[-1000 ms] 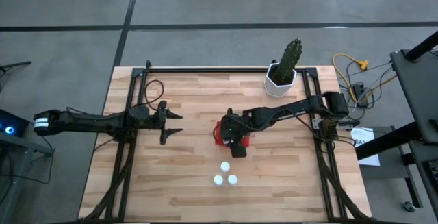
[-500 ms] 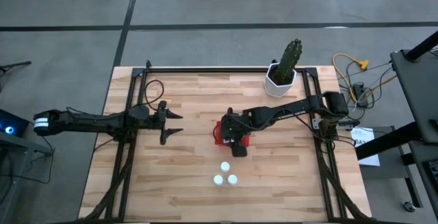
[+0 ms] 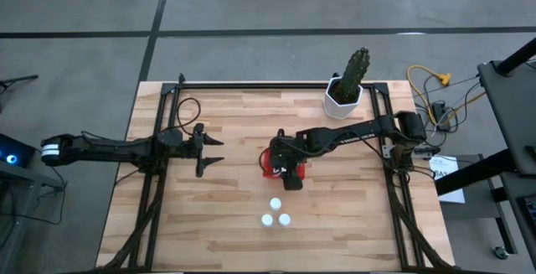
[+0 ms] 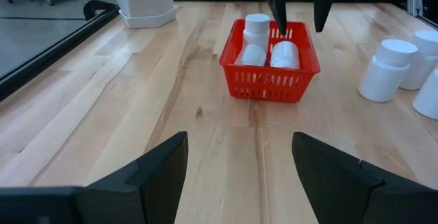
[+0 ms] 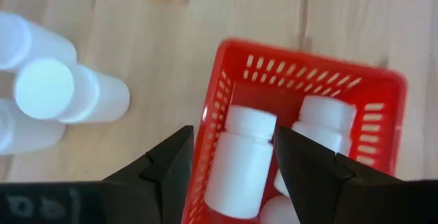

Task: Pick and place pill bottles into a basket
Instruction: Adjust the white pill bottles in the red basket

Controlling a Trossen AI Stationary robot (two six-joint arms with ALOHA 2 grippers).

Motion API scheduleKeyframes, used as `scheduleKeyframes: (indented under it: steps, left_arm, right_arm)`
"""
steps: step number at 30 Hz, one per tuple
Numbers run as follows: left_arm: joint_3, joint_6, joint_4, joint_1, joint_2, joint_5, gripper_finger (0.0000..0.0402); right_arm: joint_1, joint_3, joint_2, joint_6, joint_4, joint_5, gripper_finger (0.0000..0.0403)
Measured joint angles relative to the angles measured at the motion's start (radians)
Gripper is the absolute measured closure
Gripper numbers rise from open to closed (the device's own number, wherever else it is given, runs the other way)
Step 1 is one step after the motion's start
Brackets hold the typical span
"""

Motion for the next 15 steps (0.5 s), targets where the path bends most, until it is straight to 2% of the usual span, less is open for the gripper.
scheduleKeyframes:
  steps: [10, 15]
  left_arm:
    - [0.0, 0.01, 0.0, 0.0, 0.0, 0.0, 0.0157]
    - [0.0, 0.01, 0.0, 0.0, 0.0, 0.0, 0.0157]
  right_arm:
    - [-0.027, 0.015, -0.002, -0.029, 0.003, 0.01, 0.0209]
    - [-0.027, 0.015, -0.002, 0.017, 0.003, 0.009, 0.0209]
